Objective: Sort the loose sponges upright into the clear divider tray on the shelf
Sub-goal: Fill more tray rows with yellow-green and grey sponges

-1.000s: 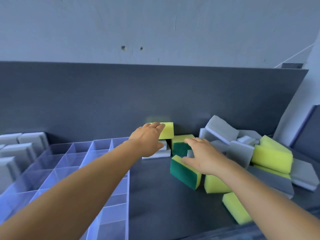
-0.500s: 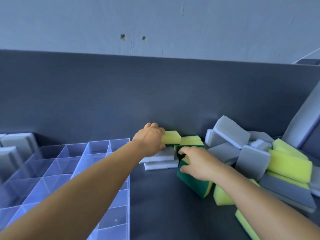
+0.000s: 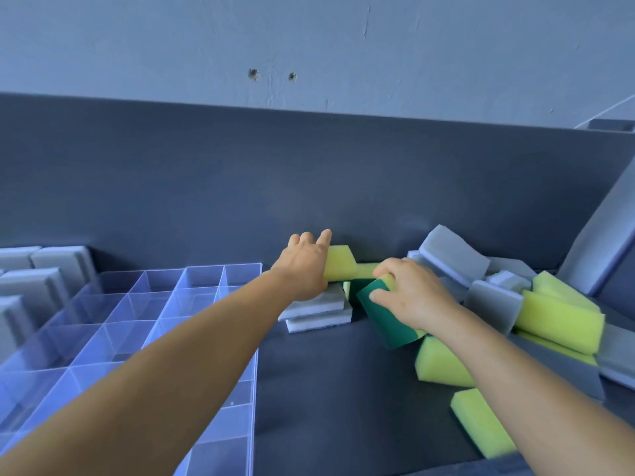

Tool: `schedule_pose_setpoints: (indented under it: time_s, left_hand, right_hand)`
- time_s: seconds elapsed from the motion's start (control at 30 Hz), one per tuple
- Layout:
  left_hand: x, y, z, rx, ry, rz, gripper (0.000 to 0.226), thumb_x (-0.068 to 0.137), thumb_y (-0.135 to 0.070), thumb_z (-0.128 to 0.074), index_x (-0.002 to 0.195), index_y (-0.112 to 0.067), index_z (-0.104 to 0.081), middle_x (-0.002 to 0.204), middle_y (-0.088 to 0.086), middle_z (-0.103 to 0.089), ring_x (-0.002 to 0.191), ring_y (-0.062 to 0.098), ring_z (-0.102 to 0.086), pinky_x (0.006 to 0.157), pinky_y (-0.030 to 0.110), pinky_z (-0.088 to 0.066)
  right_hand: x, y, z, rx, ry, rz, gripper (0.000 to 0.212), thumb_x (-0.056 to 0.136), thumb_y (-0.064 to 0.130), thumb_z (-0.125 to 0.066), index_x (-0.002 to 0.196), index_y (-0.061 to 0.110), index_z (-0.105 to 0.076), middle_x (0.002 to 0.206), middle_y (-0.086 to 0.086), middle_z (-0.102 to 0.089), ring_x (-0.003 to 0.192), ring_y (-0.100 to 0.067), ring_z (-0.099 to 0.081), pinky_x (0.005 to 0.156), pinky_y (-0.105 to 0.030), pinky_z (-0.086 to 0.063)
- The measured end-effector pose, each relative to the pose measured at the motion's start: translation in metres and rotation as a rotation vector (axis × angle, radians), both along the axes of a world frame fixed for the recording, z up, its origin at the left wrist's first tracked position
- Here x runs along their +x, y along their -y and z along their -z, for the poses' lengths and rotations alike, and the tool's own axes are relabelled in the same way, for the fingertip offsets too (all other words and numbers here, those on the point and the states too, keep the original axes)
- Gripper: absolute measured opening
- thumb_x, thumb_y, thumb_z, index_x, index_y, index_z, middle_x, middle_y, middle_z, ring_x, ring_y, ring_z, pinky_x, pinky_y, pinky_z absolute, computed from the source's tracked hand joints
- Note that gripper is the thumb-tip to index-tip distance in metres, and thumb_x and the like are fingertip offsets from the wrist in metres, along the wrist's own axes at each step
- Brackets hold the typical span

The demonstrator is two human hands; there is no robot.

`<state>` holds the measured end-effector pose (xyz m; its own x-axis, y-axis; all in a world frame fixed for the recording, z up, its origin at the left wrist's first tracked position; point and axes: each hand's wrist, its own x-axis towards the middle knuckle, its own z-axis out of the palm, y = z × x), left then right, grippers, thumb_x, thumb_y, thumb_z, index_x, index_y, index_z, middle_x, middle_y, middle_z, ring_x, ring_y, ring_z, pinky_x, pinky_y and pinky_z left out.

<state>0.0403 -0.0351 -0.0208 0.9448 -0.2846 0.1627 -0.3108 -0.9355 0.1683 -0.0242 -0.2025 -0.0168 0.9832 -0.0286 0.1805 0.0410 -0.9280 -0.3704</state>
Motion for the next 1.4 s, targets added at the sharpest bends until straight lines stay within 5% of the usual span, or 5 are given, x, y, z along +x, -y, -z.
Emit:
schedule_pose_setpoints:
  time_s: [0.5,0.7,0.87,1.03,1.4]
  left_hand:
    - [-0.082,-0.045,-0.025,-0.382,0.032,-0.153,0.044,0.074,-0.026,-0.066,0.106,-0.014,-0.038,0.086,-0.003,-0.049,0.092,0.025,-0.051,0.062,0.031,-0.038]
    - [-0.107,-0.089,-0.033,-0.41,0.012,-0.148,0.1,0.079,-0.026,-0.07,0.147,-0.045,0.001,0.115,0.005,-0.045,0.088,0.029,-0.058,0.073,0.033,-0.048]
    - [-0.126,-0.14,-0.035,-0.449,0.036,-0.199,0.082,0.079,-0.021,-0.069,0.141,-0.045,-0.02,0.12,0.004,-0.039,0.084,0.03,-0.058,0.061,0.03,-0.047]
    - [-0.146,-0.196,-0.038,-0.533,0.077,-0.188,0.076,0.073,-0.012,-0.074,0.134,-0.032,-0.032,0.117,-0.001,-0.034,0.083,0.023,-0.053,0.054,0.022,-0.044]
    - [-0.186,-0.293,-0.052,-0.52,-0.077,-0.088,0.068,0.085,-0.021,-0.061,0.143,-0.032,-0.028,0.142,-0.004,-0.022,0.104,0.015,-0.041,0.08,0.025,-0.04]
  right_hand:
    - [-0.017,-0.059,-0.022,0.375,0.223,-0.126,0.03,0.087,0.031,-0.06,0.116,0.024,-0.056,0.116,-0.003,-0.046,0.087,-0.016,-0.044,0.076,-0.026,-0.032]
    - [-0.028,-0.107,-0.03,0.521,0.16,-0.304,0.042,0.094,0.019,-0.039,0.134,0.024,-0.05,0.134,-0.002,-0.051,0.116,-0.017,-0.049,0.095,-0.029,-0.037]
    - [-0.034,-0.151,-0.032,0.612,0.052,-0.453,0.054,0.087,0.004,-0.043,0.137,0.024,-0.048,0.1,-0.002,-0.063,0.089,-0.017,-0.056,0.081,-0.029,-0.044]
    - [-0.045,-0.203,-0.034,0.791,-0.086,-0.566,0.058,0.086,0.002,-0.057,0.141,0.015,-0.042,0.118,-0.004,-0.063,0.106,-0.017,-0.061,0.094,-0.032,-0.05]
    - [-0.073,-0.294,-0.032,0.804,-0.1,-0.491,0.04,0.08,0.019,-0.072,0.116,0.023,-0.056,0.107,-0.004,-0.06,0.104,-0.028,-0.06,0.092,-0.043,-0.052]
